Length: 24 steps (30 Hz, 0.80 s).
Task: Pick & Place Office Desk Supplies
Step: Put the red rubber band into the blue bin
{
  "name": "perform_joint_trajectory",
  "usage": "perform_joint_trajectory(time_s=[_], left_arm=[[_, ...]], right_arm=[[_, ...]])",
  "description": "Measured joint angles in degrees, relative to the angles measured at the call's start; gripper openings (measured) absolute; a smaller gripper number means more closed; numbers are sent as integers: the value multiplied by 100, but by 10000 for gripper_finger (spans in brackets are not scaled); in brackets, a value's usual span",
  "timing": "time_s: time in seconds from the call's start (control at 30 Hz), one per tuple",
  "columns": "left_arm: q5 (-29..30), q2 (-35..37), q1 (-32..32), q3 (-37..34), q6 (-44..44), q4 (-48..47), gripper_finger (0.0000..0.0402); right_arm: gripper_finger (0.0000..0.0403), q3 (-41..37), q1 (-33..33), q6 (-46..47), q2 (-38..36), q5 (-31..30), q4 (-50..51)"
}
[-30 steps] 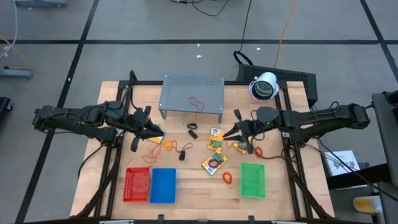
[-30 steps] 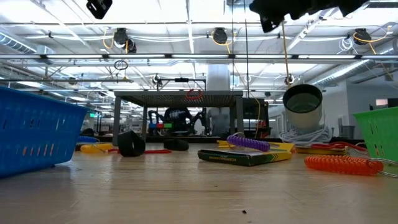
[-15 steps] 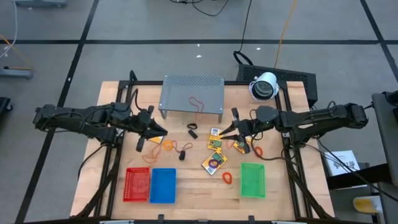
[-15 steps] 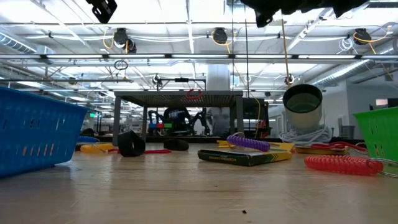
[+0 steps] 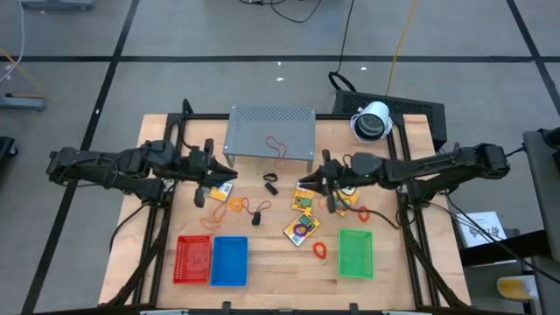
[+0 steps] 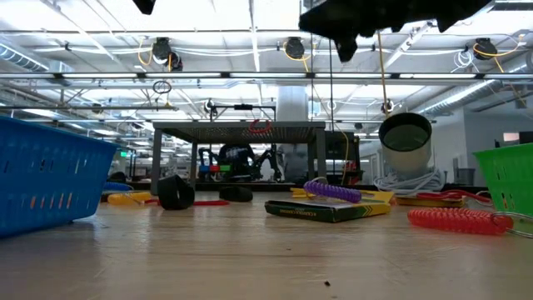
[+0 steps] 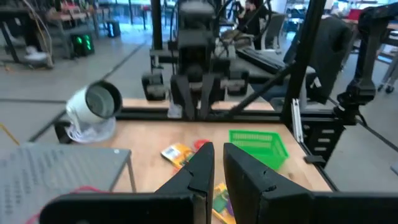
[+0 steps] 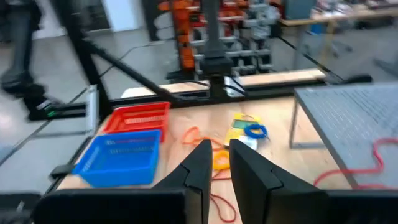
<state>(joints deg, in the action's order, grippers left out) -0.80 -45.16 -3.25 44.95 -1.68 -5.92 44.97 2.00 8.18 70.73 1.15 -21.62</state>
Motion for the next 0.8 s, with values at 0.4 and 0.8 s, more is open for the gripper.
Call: perform_joint_trajectory(time_s=[0.4, 0.8], left_arm=[[95, 947, -4, 0, 420, -279, 42], [520, 1348, -4, 0, 517, -782, 42]], right_arm=[[44, -2, 148, 1599, 1076, -1521, -477], [111, -2, 367, 2151, 1596, -2540, -764]])
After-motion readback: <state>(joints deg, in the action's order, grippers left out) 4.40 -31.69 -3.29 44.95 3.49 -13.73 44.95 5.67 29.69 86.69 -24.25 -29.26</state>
